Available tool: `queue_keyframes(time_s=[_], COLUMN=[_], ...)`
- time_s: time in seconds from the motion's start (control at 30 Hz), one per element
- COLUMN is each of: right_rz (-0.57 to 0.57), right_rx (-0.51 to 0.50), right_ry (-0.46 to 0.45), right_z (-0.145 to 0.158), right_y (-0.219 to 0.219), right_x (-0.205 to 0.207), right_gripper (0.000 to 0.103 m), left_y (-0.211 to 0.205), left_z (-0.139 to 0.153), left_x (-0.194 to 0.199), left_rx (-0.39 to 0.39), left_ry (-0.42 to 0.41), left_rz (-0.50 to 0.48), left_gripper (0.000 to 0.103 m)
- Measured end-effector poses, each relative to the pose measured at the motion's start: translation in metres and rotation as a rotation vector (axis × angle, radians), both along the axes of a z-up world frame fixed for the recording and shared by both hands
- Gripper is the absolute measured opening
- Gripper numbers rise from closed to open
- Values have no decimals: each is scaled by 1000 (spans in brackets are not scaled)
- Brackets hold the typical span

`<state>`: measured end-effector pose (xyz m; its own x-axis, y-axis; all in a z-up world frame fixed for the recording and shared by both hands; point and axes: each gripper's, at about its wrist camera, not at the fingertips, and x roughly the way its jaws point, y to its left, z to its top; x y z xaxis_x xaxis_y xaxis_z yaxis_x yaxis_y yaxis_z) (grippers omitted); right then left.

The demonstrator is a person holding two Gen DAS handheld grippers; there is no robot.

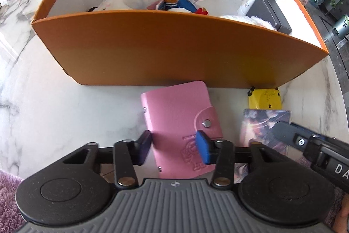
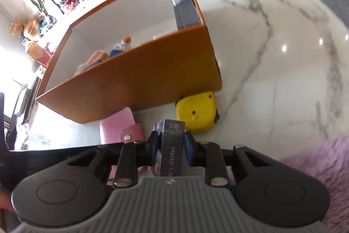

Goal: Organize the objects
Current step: 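Move both tools to the items beside the box and open them, then grasp the pink card wallet with left tool while right grasps the photo card pack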

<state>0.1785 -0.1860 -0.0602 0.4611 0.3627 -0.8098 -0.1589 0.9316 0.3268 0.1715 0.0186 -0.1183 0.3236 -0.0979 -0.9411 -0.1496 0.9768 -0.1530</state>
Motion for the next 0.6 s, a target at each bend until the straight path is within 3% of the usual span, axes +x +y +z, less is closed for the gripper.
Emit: queue_keyframes(time_s=[0.1, 0.17, 0.37, 0.47, 0.6], right_rz=[29, 41, 82, 76, 80], right_rx=[-51, -26, 30, 33, 17], right_ry=[-37, -8, 89, 99, 39], right_z=[3, 0, -18, -20, -12], right_y=[10, 11, 14, 14, 17], right_x=[5, 7, 15, 17, 20], right_gripper=[26, 26, 26, 25, 25], left_y=[4, 6, 11, 16, 15], left_z=[1, 1, -1, -2, -6], left_x=[1, 1, 3, 7, 10], left_rx=[-16, -18, -48, -70, -67], left_ry=[4, 0, 21, 34, 44], left_rz=[8, 8, 30, 39, 53], left_gripper=[40, 35, 36, 41, 63])
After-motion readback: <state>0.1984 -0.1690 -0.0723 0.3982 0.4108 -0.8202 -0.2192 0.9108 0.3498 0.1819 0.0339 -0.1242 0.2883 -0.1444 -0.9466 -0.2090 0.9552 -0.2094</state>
